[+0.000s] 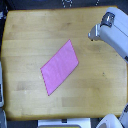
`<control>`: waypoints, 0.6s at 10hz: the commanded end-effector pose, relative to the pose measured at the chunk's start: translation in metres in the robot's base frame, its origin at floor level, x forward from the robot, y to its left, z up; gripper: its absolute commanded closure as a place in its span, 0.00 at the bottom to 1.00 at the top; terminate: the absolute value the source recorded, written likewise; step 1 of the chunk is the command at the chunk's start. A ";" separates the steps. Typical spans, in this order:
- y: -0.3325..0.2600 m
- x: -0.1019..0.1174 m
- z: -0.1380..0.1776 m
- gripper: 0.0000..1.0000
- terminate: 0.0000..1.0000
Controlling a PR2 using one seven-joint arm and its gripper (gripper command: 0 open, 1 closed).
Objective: Folding a cloth
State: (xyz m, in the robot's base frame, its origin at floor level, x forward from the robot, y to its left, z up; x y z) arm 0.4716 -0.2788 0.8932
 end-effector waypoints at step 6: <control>0.093 -0.009 -0.089 0.00 0.00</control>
State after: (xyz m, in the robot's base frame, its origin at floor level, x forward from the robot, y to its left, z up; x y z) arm 0.4735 -0.2380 0.8426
